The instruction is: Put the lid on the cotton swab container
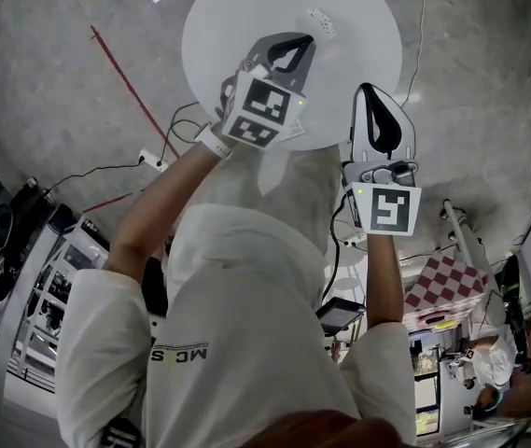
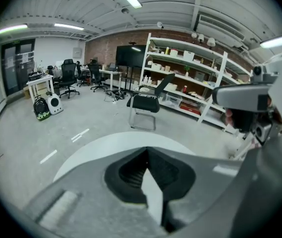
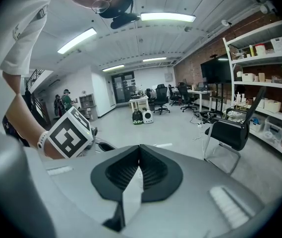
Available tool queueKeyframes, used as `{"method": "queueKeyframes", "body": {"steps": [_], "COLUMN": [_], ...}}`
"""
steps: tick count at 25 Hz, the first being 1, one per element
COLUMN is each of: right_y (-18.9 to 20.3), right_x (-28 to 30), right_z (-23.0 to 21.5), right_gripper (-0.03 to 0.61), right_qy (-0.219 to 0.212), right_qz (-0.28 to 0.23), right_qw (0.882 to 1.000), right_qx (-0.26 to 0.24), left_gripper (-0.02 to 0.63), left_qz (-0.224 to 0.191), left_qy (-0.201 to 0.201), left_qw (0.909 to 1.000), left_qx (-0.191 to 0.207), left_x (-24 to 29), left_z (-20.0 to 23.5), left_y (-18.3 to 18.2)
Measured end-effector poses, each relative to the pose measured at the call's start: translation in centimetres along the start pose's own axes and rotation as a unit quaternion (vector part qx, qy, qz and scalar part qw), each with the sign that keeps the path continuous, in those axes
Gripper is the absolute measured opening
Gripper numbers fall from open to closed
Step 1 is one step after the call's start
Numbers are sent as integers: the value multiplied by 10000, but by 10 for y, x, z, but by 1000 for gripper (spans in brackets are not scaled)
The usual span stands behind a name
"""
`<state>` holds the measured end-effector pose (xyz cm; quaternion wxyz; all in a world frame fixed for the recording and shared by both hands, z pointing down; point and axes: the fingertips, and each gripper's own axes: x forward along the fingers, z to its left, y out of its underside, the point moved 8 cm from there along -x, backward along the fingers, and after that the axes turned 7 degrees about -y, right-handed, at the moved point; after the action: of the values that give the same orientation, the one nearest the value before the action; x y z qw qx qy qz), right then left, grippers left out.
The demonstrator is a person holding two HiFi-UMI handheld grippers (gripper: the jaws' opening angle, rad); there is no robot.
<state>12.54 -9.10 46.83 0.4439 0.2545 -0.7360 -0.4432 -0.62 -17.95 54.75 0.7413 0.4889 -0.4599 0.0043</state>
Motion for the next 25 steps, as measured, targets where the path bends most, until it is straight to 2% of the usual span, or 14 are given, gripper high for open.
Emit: {"method": "queueKeyframes", "body": {"steps": [6, 16, 25], "right_y": [12, 23, 32], "right_x": [-2, -7, -16], "right_z": [-9, -6, -13], "right_gripper": [-12, -12, -12], "right_qy": [-9, -42, 22], "right_qz": [16, 63, 14], "right_qw": [10000, 9999, 9997], "right_qx": [79, 154, 226], "left_gripper": [0, 1, 0], "left_qz": [153, -15, 65], "left_qy": [-33, -58, -157], "left_qw": [9999, 10000, 9999], "left_qx": [25, 33, 14], "left_x": [25, 41, 58], "left_z": [-3, -6, -12], "left_y": [12, 9, 13]}}
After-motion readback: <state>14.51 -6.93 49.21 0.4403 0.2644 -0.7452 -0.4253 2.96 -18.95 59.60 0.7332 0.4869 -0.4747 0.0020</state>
